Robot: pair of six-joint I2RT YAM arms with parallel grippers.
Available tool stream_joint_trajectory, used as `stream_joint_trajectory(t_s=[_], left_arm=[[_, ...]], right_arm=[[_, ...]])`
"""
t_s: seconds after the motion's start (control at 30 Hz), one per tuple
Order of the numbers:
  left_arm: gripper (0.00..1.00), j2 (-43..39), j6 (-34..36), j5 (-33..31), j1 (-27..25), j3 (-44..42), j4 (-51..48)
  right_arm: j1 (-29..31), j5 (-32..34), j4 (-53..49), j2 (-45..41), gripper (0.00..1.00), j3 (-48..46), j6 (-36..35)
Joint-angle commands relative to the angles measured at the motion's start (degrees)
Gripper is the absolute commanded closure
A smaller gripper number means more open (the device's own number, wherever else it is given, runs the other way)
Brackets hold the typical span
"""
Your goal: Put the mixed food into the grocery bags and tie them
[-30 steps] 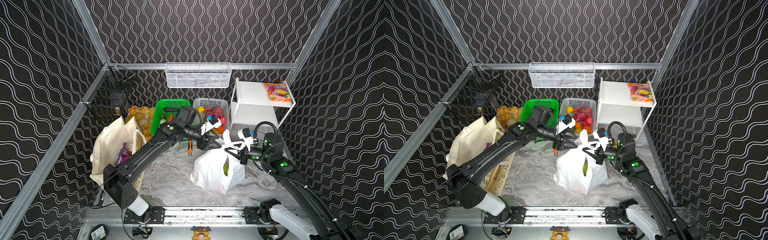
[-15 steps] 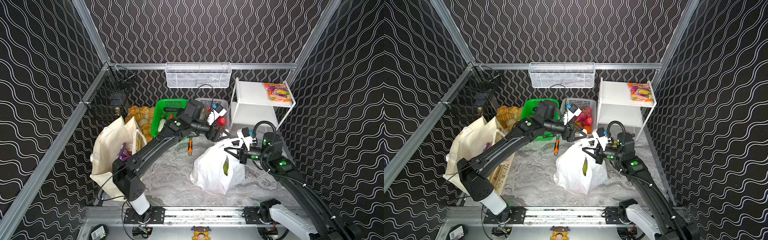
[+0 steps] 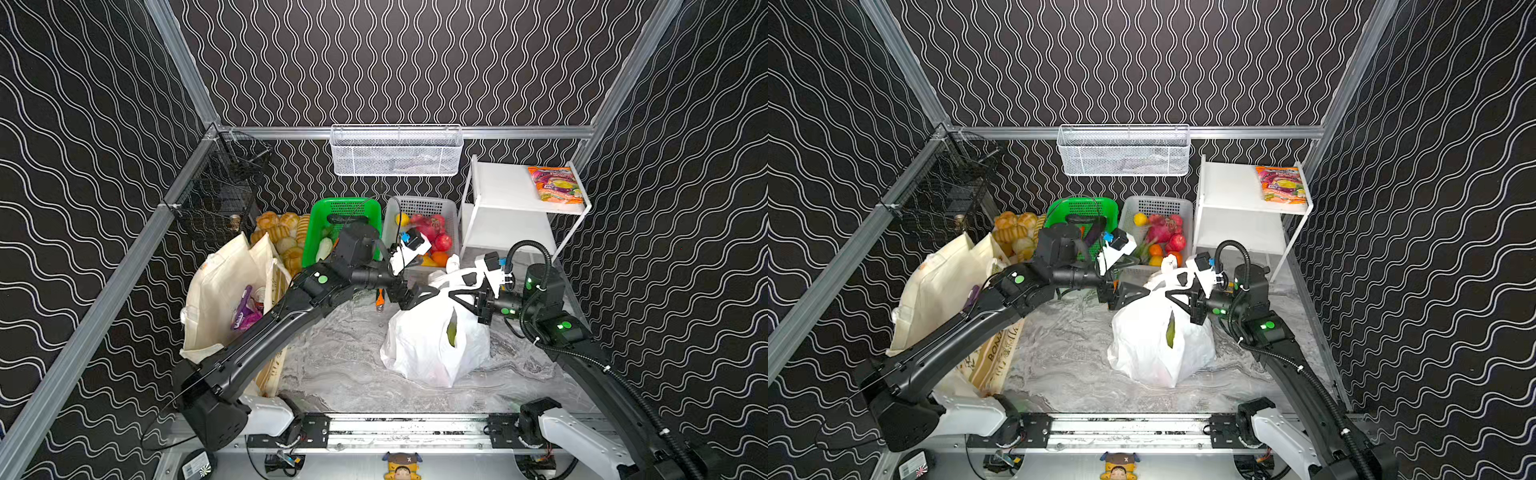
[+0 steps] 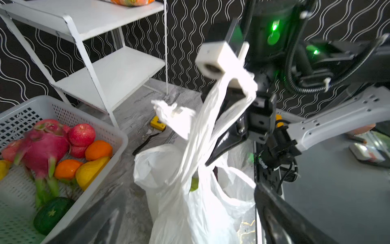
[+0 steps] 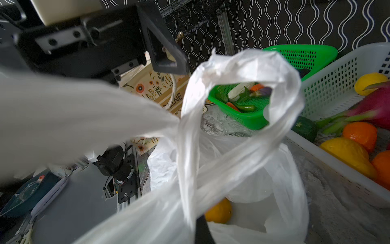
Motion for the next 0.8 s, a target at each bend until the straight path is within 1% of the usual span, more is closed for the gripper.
stream_joint_trajectory(t_s=[0.0, 0.07, 0.13, 0.23, 0.3, 0.37, 0.4, 0.5, 0.57, 0.6, 0.63, 0.7, 0.77], left_arm=[[0.01, 0.06, 4.64, 1.08, -0.09, -2.61, 0.35], [0.02, 0.71, 4.33, 2.15, -0.7, -3.96, 1.47], [0.04, 1.21, 4.46, 0.84, -1.55, -4.42, 1.74], [0.17, 2.25, 4.69, -0.73, -2.59, -4.19, 2.09], [0.27, 3.61, 5.51, -1.97, -3.69, -3.05, 0.57], [0.38, 5.44, 5.98, -3.99, -4.69, -0.92, -2.19], [0.45, 6.41, 5.73, -5.37, -5.12, 0.21, -3.21], [0.7, 9.07, 5.87, -8.97, -6.34, 3.17, -6.21], [0.89, 10.31, 6.81, -9.06, -6.73, 4.4, -7.5], [0.97, 10.73, 7.51, -8.33, -6.75, 4.69, -7.66], [1.0, 11.06, 8.38, -7.57, -6.73, 5.06, -7.95], [1.0, 11.98, 10.93, -5.8, -6.71, 6.58, -10.05], [1.0, 13.16, 14.44, -2.11, -6.77, 8.91, -13.64]], right_arm=[[0.04, -0.51, 2.72, 0.09, 0.94, 0.38, 1.19], [0.04, -0.46, 2.87, 0.07, 0.94, 0.39, 1.32], [0.03, -0.33, 2.73, 0.06, 0.94, 0.41, 1.37], [0.07, -0.6, 2.81, 0.08, 0.94, 0.36, 1.97], [0.03, -0.53, 2.9, 0.03, 0.93, 0.57, 2.41], [0.04, -0.4, 2.56, -0.07, 0.93, 0.83, 2.43], [0.05, -0.27, 2.21, -0.13, 0.93, 0.99, 2.5], [0.04, -0.32, 1.34, -0.49, 0.91, 1.23, 2.04], [0.01, -0.46, 0.41, -0.7, 0.9, 1.27, 1.39], [0.03, -0.58, -0.35, -0.75, 0.88, 1.32, 0.69], [-0.01, -0.63, -1.41, -0.82, 0.86, 1.44, -0.15], [-0.08, -0.71, -3.53, -1.09, 0.8, 1.73, -1.94], [-0.16, -0.56, -4.72, -1.41, 0.74, 1.85, -3.12]])
